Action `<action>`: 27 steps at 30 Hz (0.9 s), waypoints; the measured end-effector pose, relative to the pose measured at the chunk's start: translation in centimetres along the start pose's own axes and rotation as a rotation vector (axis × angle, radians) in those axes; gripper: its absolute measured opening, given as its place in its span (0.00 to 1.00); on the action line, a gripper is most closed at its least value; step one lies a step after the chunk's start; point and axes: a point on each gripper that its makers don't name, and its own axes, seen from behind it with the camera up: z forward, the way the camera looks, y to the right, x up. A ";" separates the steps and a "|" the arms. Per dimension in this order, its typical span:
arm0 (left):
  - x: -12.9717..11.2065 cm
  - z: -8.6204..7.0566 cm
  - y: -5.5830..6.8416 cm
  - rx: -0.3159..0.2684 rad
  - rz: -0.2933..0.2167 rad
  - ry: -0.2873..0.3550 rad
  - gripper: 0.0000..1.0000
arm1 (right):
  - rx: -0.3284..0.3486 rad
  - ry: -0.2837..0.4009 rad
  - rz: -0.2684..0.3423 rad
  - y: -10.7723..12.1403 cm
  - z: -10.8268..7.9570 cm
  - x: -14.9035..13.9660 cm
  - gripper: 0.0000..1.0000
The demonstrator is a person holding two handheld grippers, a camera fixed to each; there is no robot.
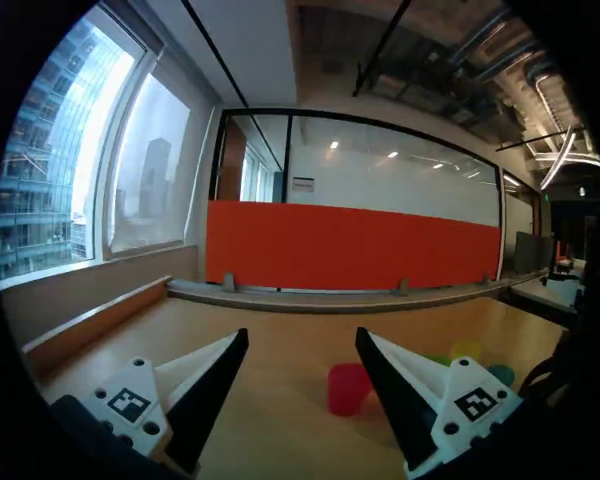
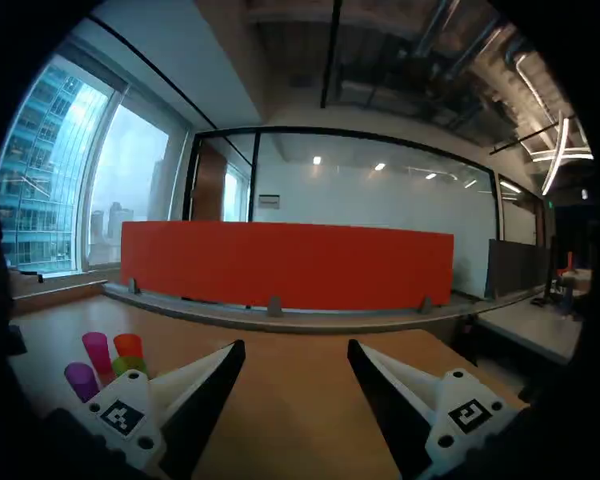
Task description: Pour water
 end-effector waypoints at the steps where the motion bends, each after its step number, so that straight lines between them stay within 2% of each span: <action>1: 0.7 0.1 0.0 -0.004 0.002 -0.002 1.00 | 0.000 -0.003 0.002 0.2 0.4 0.1 1.00; 8: 5.2 0.5 0.2 -0.033 0.017 -0.006 1.00 | 0.021 -0.028 0.024 1.0 1.6 2.4 1.00; 20: 12.5 0.6 0.9 -0.082 0.058 0.008 1.00 | 0.061 -0.008 0.025 0.7 1.6 8.7 0.99; 27: 14.4 0.5 1.7 -0.131 0.064 0.000 1.00 | 0.099 -0.023 0.034 0.0 1.6 9.8 0.99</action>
